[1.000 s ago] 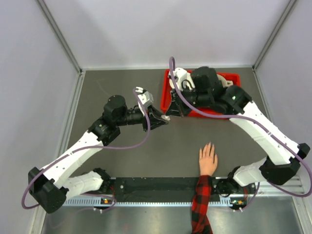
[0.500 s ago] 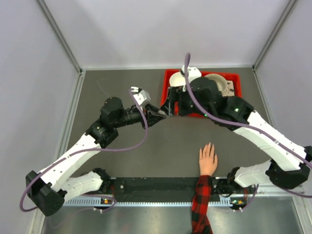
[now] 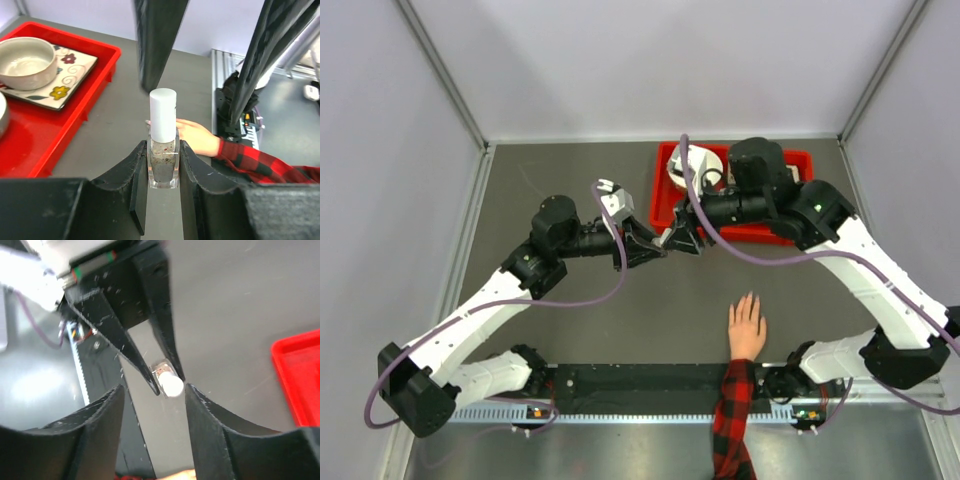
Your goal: Paint the nails
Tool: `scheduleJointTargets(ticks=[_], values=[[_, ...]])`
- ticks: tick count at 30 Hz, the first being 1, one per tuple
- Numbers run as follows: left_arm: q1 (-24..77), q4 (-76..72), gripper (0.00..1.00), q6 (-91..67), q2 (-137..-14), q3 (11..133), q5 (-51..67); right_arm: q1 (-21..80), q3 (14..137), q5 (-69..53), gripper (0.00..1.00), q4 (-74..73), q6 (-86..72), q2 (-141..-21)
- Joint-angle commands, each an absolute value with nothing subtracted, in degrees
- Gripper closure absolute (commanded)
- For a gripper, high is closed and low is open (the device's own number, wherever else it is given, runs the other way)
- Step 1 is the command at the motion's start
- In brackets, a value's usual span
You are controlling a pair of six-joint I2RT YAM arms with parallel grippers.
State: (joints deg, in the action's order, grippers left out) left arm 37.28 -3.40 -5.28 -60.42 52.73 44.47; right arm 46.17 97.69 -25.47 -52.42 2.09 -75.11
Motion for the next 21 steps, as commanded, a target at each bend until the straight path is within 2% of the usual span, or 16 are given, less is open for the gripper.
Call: scheduleJointTargets(ticks=[1, 9, 12, 13, 15, 18, 20, 21], values=[[37.18, -6.59, 1.00, -6.15, -60.29, 55.72, 49.04, 45.44, 101.68, -34.19, 0.47, -56.07, 10.02, -76.55], [37.18, -7.12, 1.00, -6.68, -60.47, 55.72, 50.98, 44.56, 103.01, -37.09, 0.49, -57.83, 11.51, -79.01], [37.26, -7.21, 1.00, -6.77, -60.73, 55.81, 51.76, 44.47, 103.36, -38.14, 0.59, -57.74, 11.60, -79.63], [37.18, -7.21, 1.00, -6.85, -60.73, 55.81, 51.85, 44.47, 103.45, -38.58, 0.66, -57.74, 11.69, -79.98], [37.18, -7.12, 1.00, -6.85, -60.82, 55.81, 51.85, 44.21, 103.36, -39.90, 0.68, -57.57, 11.69, -80.15], [37.18, -6.94, 1.00, -6.77, -60.99, 56.07, 52.12, 44.30, 103.10, -40.08, 0.77, -57.83, 11.87, -80.77], [37.18, -6.77, 1.00, -6.68, -60.91, 56.07, 51.77, 44.30, 102.40, -39.64, 1.00, -57.48, 11.34, -80.60], [37.18, -6.59, 1.00, -6.42, -60.73, 56.07, 51.33, 44.30, 102.13, -39.20, 1.00, -56.96, 10.73, -80.51]])
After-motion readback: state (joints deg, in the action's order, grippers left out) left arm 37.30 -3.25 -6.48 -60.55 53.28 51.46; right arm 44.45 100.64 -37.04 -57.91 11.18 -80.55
